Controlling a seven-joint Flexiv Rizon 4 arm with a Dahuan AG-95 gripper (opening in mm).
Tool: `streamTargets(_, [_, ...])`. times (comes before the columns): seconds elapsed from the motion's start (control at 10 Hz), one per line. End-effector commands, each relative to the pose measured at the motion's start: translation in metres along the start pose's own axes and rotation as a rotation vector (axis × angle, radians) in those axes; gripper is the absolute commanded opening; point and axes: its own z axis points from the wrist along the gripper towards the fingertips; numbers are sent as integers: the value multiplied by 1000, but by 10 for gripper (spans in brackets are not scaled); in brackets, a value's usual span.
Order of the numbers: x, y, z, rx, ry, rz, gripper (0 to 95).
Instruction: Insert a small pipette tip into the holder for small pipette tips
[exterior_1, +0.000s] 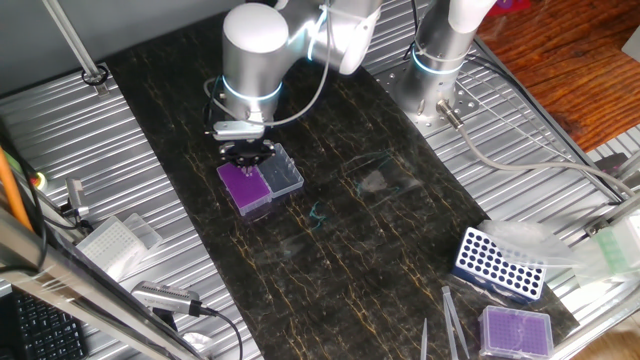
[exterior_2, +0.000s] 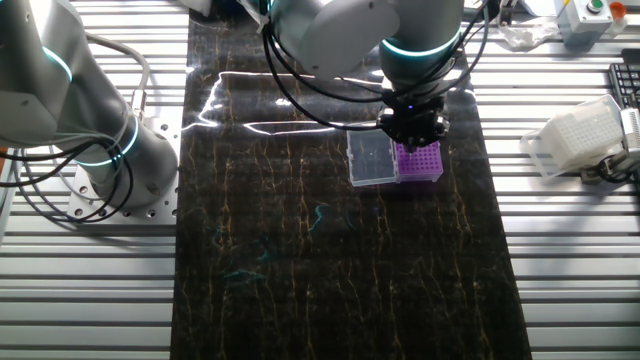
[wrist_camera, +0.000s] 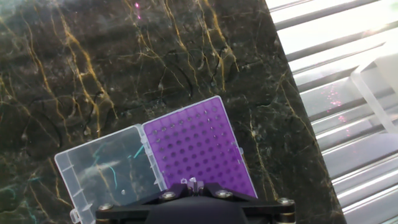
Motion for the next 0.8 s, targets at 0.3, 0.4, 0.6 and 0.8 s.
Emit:
streamTargets(0.3, [0,0,0,-146,6,246,0])
streamTargets(0.4, [0,-1,0,-166,14,251,0])
streamTargets(0.6, [0,-1,0,-204,29,259,0])
streamTargets(0.8, [-1,-2,-1,-211,33,242,0])
